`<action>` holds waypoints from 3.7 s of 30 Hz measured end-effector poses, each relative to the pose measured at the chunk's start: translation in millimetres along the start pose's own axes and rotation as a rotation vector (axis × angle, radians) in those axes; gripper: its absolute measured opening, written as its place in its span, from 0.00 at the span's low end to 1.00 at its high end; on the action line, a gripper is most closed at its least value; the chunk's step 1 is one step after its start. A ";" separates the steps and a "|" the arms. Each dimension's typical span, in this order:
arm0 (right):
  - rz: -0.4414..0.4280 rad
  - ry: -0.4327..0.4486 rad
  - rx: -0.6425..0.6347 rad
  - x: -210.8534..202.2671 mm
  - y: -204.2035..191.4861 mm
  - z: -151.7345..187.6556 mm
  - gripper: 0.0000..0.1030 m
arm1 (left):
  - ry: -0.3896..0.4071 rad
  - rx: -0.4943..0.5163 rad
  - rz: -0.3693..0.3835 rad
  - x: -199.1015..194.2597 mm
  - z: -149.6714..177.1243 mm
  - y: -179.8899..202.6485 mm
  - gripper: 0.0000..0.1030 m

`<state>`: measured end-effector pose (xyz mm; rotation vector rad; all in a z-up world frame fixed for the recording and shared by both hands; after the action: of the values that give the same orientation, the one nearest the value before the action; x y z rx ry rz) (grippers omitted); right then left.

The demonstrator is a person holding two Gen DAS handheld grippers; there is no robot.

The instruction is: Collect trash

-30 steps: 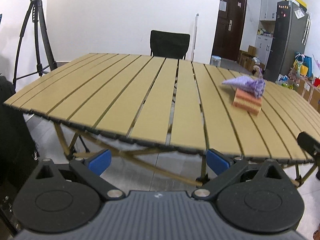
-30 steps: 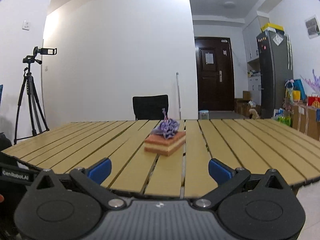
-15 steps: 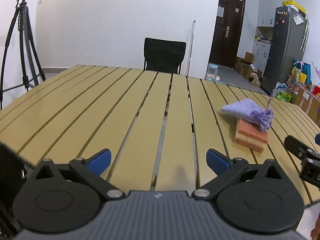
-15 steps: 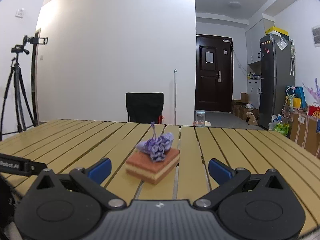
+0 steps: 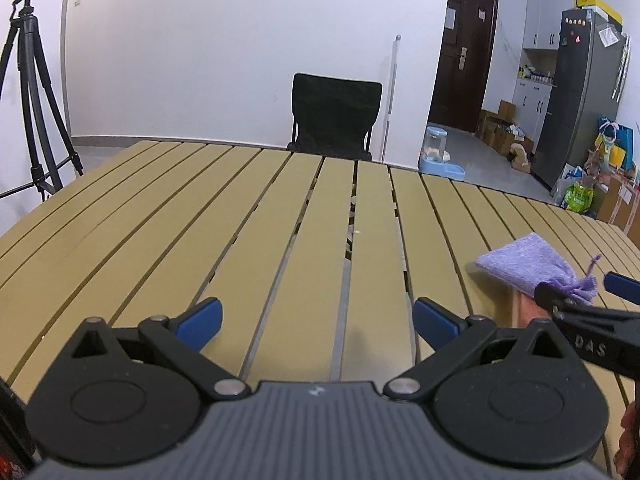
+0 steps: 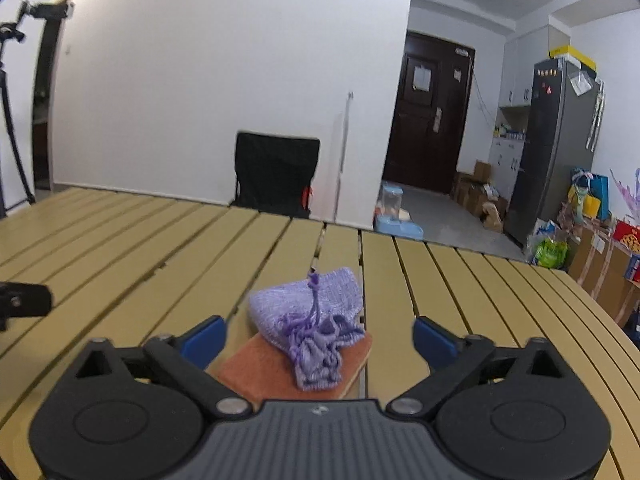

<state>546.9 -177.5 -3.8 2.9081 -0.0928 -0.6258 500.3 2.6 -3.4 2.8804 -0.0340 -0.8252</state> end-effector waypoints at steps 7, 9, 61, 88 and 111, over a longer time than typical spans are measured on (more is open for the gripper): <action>-0.021 -0.060 0.011 36.4 -9.9 -4.0 0.75 | -0.031 -0.021 0.002 10.5 -2.0 -5.6 1.00; -0.029 -0.057 0.024 39.6 -10.8 -2.8 0.67 | -0.036 -0.025 0.002 11.9 -1.8 -5.5 1.00; -0.059 0.135 0.431 -52.1 160.6 65.0 0.28 | -0.054 0.196 0.197 44.0 9.5 164.5 1.00; -0.099 0.114 0.441 -35.6 190.6 70.2 0.28 | -0.171 0.182 0.136 98.4 25.4 179.4 0.96; -0.120 0.114 0.375 -31.0 186.4 68.7 0.28 | -0.051 0.185 0.126 56.2 21.1 175.8 0.74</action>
<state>485.5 -368.2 -20.6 3.3257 -0.0225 -0.5052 540.0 -177.5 -25.1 2.9885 -0.3103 -0.9156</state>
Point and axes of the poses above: each gripper's, at about its wrist camera, not at the fingertips, and x roughly the way its jaws point, y to its right, z to its underside, the point moved 2 cm from there along x, roughly the way its jaws point, and after that the axes turned 6 degrees about z, right-handed, at the moved point
